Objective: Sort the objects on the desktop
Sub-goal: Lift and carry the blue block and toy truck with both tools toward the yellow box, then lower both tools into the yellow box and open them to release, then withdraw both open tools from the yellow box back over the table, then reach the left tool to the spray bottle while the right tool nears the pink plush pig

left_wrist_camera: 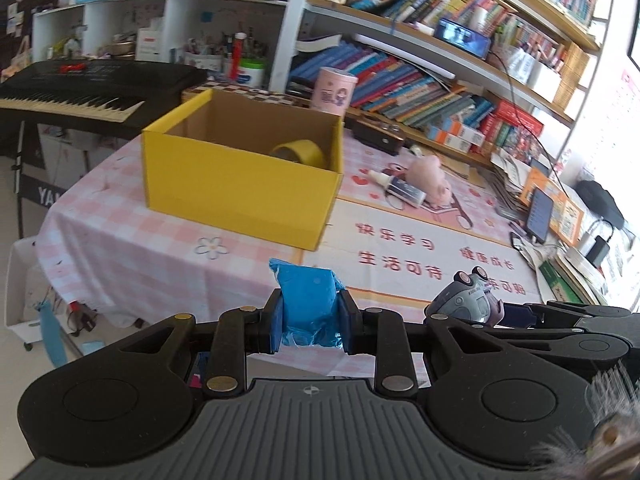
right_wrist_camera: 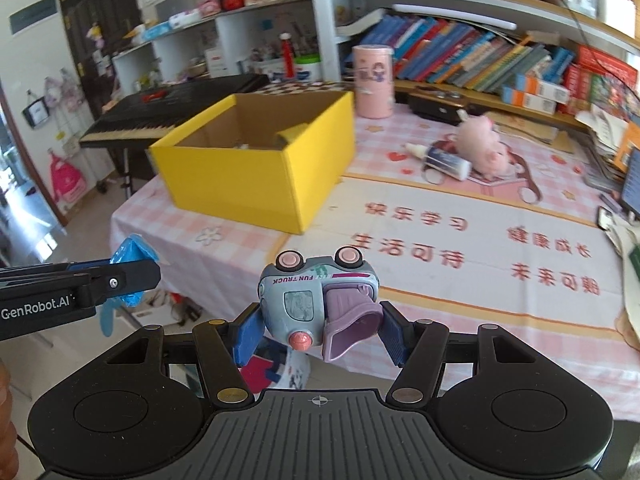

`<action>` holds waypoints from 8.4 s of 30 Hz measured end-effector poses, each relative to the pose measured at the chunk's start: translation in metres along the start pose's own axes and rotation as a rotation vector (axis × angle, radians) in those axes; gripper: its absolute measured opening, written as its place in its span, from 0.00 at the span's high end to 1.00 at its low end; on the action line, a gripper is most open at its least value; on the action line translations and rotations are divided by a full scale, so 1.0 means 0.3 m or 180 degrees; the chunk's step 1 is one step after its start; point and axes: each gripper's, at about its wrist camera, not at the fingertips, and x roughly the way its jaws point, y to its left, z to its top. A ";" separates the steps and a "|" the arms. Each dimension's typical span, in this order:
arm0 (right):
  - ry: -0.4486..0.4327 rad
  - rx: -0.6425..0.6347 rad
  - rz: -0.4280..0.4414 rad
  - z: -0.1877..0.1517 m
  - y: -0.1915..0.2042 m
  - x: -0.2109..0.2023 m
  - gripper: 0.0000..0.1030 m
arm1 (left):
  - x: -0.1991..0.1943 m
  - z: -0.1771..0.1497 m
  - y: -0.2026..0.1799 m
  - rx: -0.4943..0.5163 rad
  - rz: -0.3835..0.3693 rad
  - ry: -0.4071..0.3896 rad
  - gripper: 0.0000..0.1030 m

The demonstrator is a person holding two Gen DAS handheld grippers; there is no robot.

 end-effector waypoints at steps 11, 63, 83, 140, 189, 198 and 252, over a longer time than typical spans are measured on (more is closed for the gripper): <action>0.0068 -0.0209 0.0171 0.010 0.113 0.045 0.40 | -0.022 -0.002 0.090 -0.0124 0.0095 -0.0031 0.76; -0.0349 -0.0538 0.0777 0.767 0.053 0.586 0.40 | 0.628 0.526 0.078 0.0255 0.0830 -0.0090 0.76; 0.1144 -0.1432 0.0590 0.774 0.253 1.046 0.40 | 0.807 0.493 0.073 0.0446 0.0920 0.0524 0.76; -0.0978 0.0133 -0.0546 0.119 -0.016 -0.024 0.34 | -0.021 0.150 0.010 0.0462 0.0673 -0.0870 0.04; -0.0194 0.0765 -0.1472 -0.128 -0.334 -0.099 0.28 | 0.269 -0.007 -0.442 0.1209 -0.0323 0.0173 0.00; -0.0122 0.0776 -0.1471 -0.097 -0.418 -0.052 0.28 | 0.366 0.018 -0.508 0.1204 -0.0333 0.0252 0.00; -0.0294 -0.0138 0.0100 0.561 -0.935 0.757 0.29 | 1.079 0.474 -0.702 -0.0007 0.0937 0.0193 0.12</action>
